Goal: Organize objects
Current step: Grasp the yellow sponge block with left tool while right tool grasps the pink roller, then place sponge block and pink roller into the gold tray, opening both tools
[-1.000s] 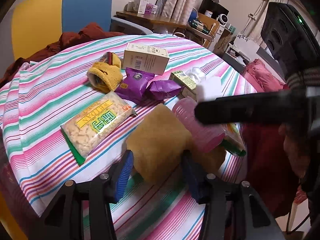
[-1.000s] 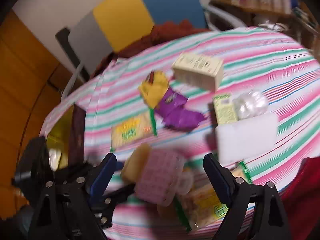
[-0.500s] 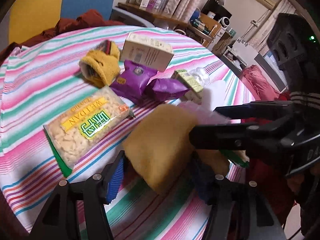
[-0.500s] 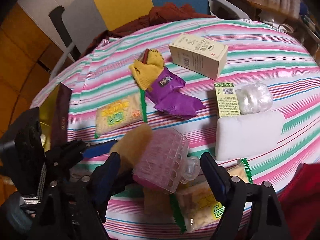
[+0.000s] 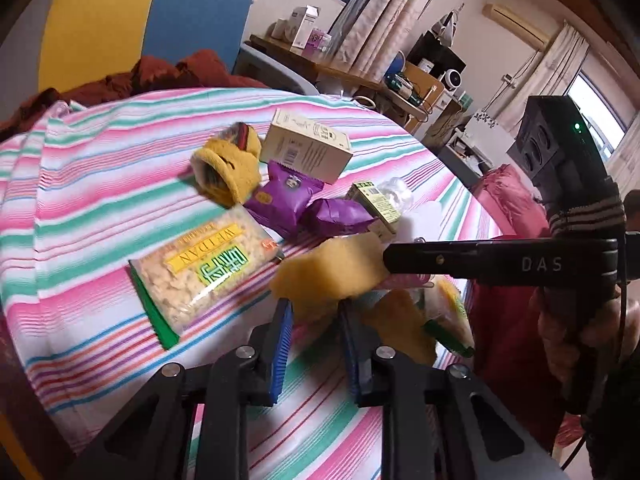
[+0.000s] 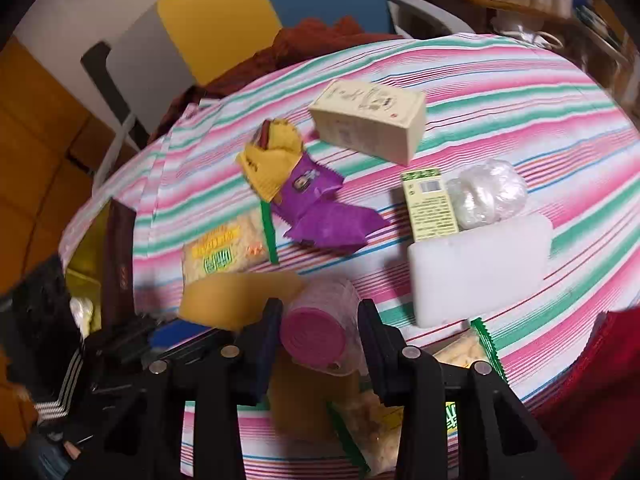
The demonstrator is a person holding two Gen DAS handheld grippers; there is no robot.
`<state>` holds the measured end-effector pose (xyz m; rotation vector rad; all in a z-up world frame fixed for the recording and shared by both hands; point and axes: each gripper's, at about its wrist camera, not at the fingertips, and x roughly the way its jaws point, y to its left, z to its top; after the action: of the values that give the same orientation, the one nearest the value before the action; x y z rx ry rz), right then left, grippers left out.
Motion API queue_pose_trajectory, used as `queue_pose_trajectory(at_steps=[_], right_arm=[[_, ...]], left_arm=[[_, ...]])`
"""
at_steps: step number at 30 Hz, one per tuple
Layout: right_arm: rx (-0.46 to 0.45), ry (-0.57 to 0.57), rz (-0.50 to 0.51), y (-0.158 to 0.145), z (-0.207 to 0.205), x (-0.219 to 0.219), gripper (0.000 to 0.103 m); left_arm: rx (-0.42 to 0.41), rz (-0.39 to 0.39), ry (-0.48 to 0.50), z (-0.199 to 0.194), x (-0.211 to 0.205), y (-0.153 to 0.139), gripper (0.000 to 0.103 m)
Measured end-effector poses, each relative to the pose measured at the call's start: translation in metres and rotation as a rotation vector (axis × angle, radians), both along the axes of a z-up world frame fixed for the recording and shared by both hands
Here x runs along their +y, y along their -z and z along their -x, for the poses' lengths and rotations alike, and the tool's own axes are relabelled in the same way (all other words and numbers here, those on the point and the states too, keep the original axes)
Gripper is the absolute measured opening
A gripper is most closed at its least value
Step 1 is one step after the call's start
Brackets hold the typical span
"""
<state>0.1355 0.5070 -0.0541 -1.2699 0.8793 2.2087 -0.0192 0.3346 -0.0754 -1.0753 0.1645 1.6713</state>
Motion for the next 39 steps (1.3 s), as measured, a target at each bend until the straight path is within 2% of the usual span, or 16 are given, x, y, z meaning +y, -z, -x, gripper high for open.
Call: queue_pose_trajectory(at_steps=[3,4,7,10,12,14,15,16,20,22,27,30,33,36,39], right_arm=[[-0.009,-0.020,-0.006,0.000,0.004,-0.004,0.039],[-0.010,-0.031,0.001,0.000,0.005,-0.005,0.039],[-0.009,-0.042,0.014,0.001,0.005,-0.005,0.040],[-0.008,-0.057,0.036,0.003,0.004,-0.004,0.044],[-0.005,-0.060,0.044,0.005,0.005,-0.004,0.046],[-0.010,-0.063,0.052,0.007,0.007,-0.004,0.050],[-0.016,-0.067,0.051,0.007,0.008,-0.005,0.050],[-0.019,-0.070,0.046,0.007,0.008,-0.006,0.050],[-0.018,-0.068,0.047,0.007,0.008,-0.004,0.050],[-0.024,-0.071,0.043,0.008,0.009,-0.004,0.050],[-0.038,-0.074,0.005,0.006,0.011,-0.007,0.044],[-0.028,-0.036,-0.011,0.004,0.006,-0.004,0.038],[-0.001,-0.018,0.001,0.002,0.002,-0.001,0.038],[0.014,-0.026,-0.013,-0.002,0.003,-0.004,0.038],[0.101,-0.021,-0.032,-0.013,-0.005,-0.005,0.038]], left_arm=[[0.047,0.052,0.013,-0.006,0.008,0.000,0.044],[0.053,0.061,0.026,-0.007,0.010,0.000,0.045],[0.142,0.121,0.053,-0.011,0.019,-0.002,0.048],[0.171,0.141,0.120,-0.011,0.024,-0.006,0.059],[0.190,0.165,0.186,-0.011,0.031,-0.005,0.061],[0.194,0.169,0.231,-0.012,0.036,-0.003,0.060],[0.201,0.169,0.242,-0.013,0.038,-0.003,0.055],[0.207,0.173,0.244,-0.012,0.041,-0.001,0.049],[0.164,0.151,0.242,-0.008,0.045,0.003,0.037],[0.173,0.147,0.234,-0.010,0.043,0.003,0.033],[0.057,0.082,0.132,-0.001,0.025,0.003,0.029],[-0.001,0.042,0.085,0.002,0.009,-0.003,0.029],[0.000,0.001,0.044,0.003,-0.008,-0.017,0.030],[0.038,-0.028,-0.015,0.002,-0.030,-0.033,0.031],[0.052,-0.069,-0.105,0.009,-0.062,-0.047,0.031]])
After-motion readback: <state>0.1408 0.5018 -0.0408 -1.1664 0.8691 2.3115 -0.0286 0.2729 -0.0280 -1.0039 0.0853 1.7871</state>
